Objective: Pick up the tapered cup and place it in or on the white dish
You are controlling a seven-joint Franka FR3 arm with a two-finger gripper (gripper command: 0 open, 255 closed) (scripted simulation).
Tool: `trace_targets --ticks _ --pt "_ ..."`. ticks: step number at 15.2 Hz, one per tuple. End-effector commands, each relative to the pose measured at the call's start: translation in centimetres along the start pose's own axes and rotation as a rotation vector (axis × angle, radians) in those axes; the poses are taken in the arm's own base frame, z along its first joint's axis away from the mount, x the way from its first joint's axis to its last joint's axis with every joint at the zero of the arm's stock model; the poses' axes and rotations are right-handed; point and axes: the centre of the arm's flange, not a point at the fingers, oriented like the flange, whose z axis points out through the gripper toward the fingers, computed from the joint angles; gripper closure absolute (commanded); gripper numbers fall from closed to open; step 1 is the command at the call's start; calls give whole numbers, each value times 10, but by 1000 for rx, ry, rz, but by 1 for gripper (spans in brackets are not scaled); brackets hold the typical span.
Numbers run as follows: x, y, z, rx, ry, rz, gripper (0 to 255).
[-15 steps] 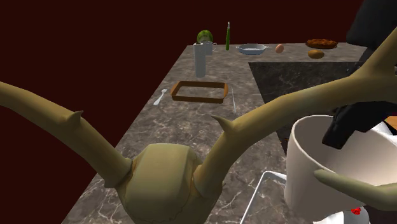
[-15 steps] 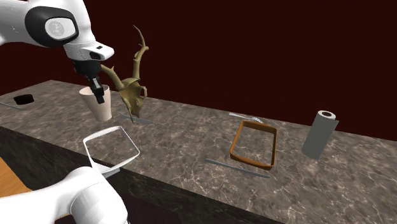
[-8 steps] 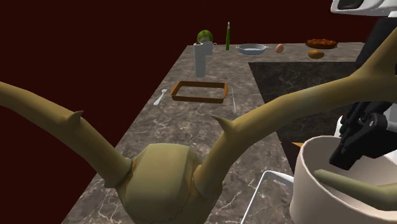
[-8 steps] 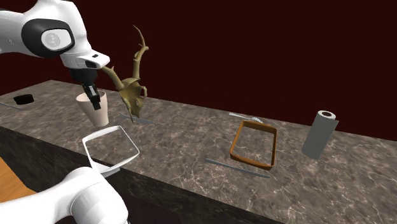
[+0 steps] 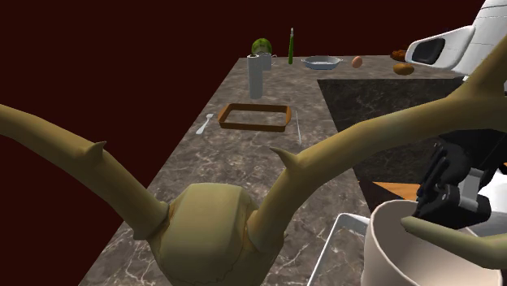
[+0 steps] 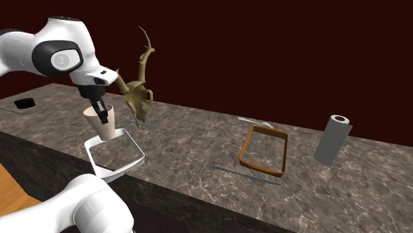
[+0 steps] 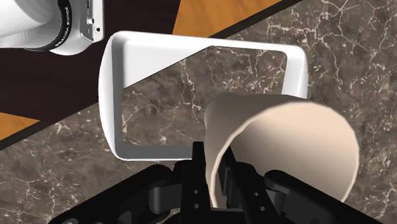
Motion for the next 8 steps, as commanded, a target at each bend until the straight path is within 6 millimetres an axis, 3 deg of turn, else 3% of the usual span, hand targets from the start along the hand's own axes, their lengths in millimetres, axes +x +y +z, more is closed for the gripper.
trace_targets --ticks 1,8 --pt "-1 2 9 0 0 0 255" --pt "-1 7 46 0 0 0 255"
